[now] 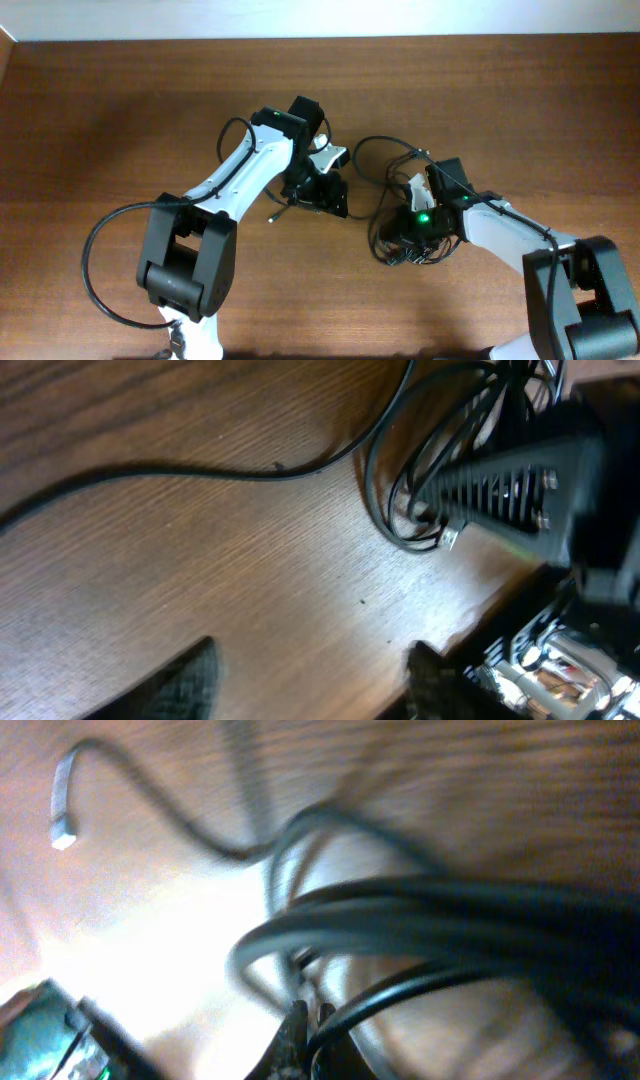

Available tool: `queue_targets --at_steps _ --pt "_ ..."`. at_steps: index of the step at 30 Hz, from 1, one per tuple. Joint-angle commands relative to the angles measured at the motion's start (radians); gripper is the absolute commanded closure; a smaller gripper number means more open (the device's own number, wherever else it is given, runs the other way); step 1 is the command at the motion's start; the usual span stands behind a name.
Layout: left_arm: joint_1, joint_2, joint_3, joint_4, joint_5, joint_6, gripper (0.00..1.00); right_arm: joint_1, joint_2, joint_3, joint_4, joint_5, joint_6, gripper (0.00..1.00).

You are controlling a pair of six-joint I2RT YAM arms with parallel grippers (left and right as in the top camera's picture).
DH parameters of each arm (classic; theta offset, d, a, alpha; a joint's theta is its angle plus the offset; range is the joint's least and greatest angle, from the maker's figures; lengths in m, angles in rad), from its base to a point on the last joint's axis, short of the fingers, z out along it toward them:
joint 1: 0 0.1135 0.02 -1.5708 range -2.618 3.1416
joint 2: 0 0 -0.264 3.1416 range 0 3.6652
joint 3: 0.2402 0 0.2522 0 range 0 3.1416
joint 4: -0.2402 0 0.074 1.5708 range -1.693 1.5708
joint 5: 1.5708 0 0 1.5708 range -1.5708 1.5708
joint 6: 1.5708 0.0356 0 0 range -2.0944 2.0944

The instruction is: Untangle cables

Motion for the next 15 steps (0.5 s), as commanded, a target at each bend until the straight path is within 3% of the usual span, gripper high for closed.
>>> queue_targets --at_steps 1,5,7,12,15 --pt "0.001 -0.019 0.015 -0.013 0.101 -0.037 0.25 -0.001 -0.13 0.024 -0.041 -0.137 -0.084 0.96" --pt "0.0 -0.019 0.015 -0.013 0.314 0.058 0.19 -0.008 -0.308 0.081 -0.102 -0.214 -0.083 0.96" --pt "0.0 -0.019 0.015 -0.011 0.366 0.077 0.19 -0.054 -0.374 0.088 -0.075 -0.428 -0.074 0.96" --pt "-0.002 -0.019 0.015 0.0 0.518 0.078 0.18 -0.124 -0.386 0.088 -0.029 -0.611 -0.053 0.96" --pt "-0.032 -0.019 0.015 0.037 0.515 0.077 0.3 -0.124 -0.386 0.088 0.038 -0.667 -0.052 0.96"
